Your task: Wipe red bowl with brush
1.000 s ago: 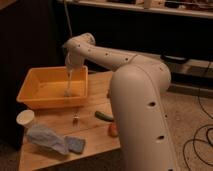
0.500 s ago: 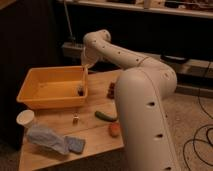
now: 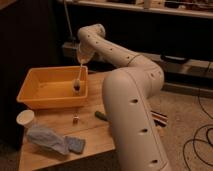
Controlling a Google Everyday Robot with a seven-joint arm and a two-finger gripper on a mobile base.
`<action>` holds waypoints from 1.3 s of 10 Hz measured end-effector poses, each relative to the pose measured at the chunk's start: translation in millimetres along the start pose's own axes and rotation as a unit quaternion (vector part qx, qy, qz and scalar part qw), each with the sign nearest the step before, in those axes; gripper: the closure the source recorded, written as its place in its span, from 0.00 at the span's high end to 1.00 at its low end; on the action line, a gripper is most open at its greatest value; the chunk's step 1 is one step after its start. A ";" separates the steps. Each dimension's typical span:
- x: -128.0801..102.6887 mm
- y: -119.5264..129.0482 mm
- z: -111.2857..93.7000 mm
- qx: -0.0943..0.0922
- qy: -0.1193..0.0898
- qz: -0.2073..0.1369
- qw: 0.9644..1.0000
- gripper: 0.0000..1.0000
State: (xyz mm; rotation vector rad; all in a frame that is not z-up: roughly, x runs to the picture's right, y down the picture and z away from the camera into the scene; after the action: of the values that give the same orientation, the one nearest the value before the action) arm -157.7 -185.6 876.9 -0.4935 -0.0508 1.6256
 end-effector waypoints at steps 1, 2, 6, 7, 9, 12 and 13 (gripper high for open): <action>3.6 11.6 -2.1 -0.007 0.000 -0.006 1.000 0.00; 12.5 25.3 -3.8 -0.016 0.003 -0.014 1.000 0.00; 56.2 42.1 -6.9 -0.038 0.016 -0.044 0.998 0.00; 62.4 33.2 -6.4 -0.033 0.016 -0.049 0.998 0.00; 69.8 1.4 -6.0 -0.019 0.014 -0.045 0.999 0.00; 46.1 -33.4 -5.5 0.002 0.002 -0.030 1.000 0.00; 34.4 -33.3 -7.4 0.004 -0.002 -0.030 1.000 0.00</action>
State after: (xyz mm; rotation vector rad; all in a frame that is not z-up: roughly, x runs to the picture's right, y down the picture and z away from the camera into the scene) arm -125.0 -150.3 871.1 -0.4775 -0.0611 1.5684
